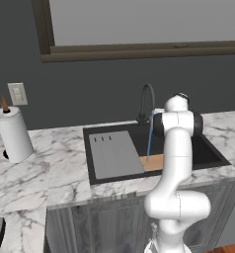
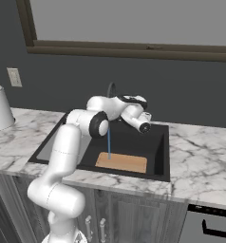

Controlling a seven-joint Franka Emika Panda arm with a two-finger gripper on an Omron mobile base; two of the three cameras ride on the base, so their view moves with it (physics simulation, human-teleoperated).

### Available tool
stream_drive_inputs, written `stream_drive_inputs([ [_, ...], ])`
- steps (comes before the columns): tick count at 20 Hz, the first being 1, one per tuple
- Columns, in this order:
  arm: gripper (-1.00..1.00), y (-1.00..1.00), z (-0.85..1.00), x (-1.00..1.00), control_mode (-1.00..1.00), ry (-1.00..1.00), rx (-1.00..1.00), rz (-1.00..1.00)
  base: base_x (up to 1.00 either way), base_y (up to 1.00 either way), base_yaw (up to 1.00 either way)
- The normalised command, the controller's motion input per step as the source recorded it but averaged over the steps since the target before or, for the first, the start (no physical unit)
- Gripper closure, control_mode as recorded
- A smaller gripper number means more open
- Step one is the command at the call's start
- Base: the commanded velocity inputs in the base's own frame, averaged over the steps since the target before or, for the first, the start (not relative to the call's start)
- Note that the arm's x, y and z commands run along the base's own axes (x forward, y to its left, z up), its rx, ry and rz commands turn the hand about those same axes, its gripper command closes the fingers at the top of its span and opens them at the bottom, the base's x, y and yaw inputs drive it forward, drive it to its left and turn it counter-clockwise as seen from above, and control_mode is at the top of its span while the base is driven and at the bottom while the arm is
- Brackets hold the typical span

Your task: Turn on the sink faucet with hot water and rinse the cutting board for ten seconds, then turn off the faucet. Push the cutting board to reach the water if necessary.

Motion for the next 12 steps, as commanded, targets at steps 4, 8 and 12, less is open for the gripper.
stream_drive_inputs([
  [4, 1.00, -0.68, -0.15, -0.33, -1.00, 0.03, 0.01, 0.00, 0.00, 0.00, 0.00],
  [8, 1.00, -0.68, -0.16, -0.33, -1.00, 0.03, 0.01, 0.00, 0.00, 0.00, 0.00],
  [12, 1.00, -0.68, -0.18, -0.38, -1.00, 0.04, 0.01, 0.00, 0.00, 0.00, 0.00],
])
